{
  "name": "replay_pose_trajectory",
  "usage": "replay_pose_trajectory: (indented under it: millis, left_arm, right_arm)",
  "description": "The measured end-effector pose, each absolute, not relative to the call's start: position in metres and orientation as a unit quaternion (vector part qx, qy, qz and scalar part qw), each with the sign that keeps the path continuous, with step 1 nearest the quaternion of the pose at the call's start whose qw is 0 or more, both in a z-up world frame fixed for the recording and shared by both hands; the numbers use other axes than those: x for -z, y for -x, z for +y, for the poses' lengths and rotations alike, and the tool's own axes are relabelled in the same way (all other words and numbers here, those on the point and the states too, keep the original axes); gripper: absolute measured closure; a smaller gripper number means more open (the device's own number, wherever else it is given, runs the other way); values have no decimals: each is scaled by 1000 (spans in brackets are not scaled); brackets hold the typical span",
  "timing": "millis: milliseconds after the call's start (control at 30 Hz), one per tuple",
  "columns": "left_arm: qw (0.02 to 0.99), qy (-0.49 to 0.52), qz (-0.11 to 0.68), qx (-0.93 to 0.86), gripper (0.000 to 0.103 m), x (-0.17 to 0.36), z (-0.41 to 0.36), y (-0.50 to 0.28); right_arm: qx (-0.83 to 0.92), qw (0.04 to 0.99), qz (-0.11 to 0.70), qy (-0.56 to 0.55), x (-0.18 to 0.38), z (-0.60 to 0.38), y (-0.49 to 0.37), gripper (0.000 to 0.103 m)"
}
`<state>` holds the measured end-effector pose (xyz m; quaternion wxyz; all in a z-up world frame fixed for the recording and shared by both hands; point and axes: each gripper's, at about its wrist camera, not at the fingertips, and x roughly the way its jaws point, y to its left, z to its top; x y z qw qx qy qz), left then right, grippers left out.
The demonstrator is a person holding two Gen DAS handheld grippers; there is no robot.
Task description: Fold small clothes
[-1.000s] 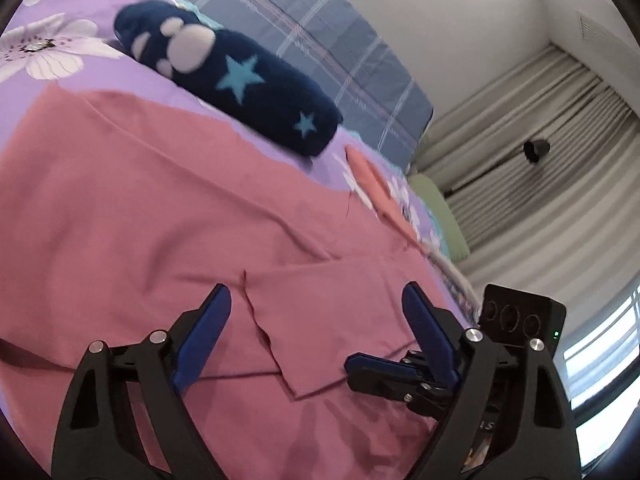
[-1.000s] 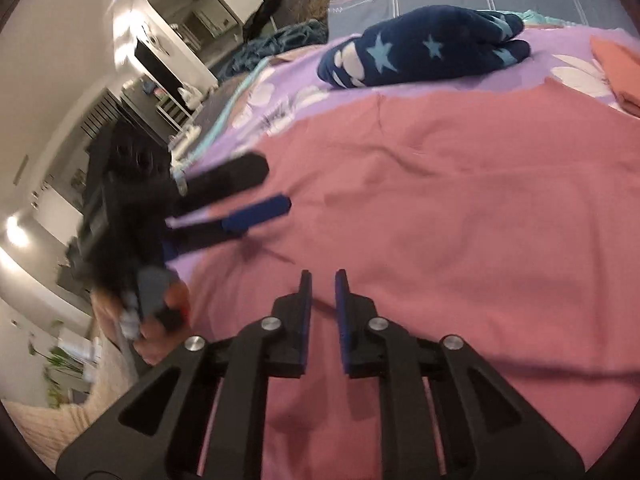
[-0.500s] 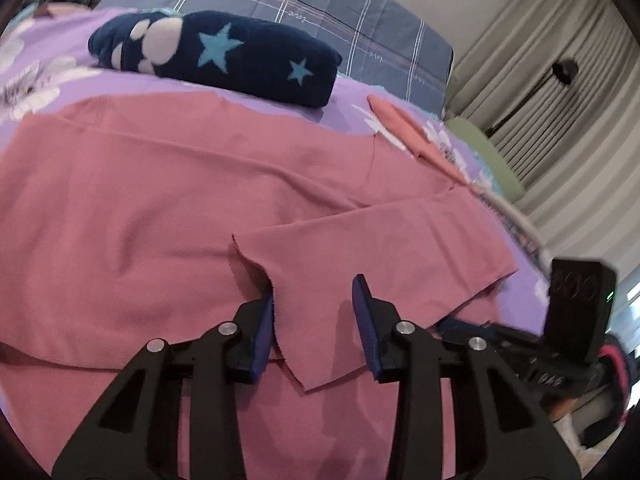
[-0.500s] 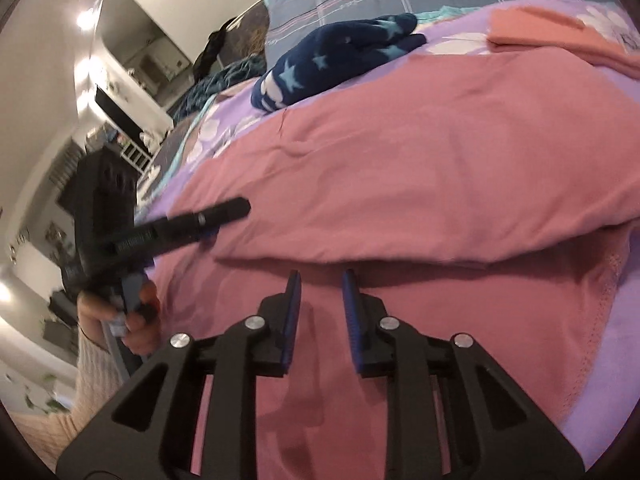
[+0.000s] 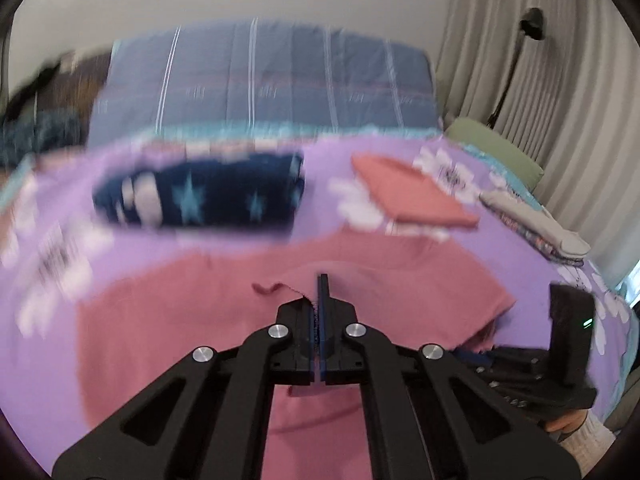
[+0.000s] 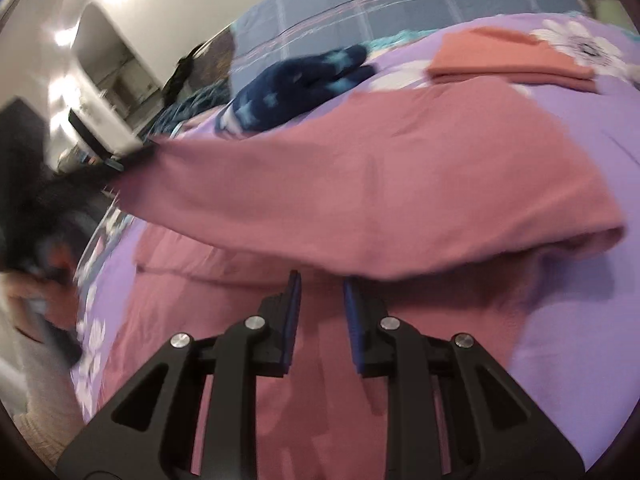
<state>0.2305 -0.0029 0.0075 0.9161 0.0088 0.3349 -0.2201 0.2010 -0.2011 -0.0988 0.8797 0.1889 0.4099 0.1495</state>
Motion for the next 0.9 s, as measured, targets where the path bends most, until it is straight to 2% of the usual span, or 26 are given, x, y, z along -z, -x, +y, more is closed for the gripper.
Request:
replay_pose_trajectory:
  millis: [133,400,500,533,600,900]
  left_arm:
    - [926,-44,301,222,102,-39,-13,-226]
    - [923,-43,310,224,102,-38,-12,-230]
    - [924,-41,309,222,102,-39,-14,-233]
    - [925,-44,309,215,102,-39,-13,-234]
    - [927,-52,312,202,102,-39,-8,-236]
    - [918,-47,373,127,102,3,62,-248]
  right_arm:
    - [-136,882,400,-209,100,-211,-201,80]
    - [-171,893,367,-199,85,-203,-195,76]
    - [-139,894,383,-186,90,-203,-205,76]
    - [-113,892,400,-180,97,-205,-209,78]
    - [-77,886,421,-177,107,-210,-212,93]
    - [-73,889,424,-158,109,-203,-210,92]
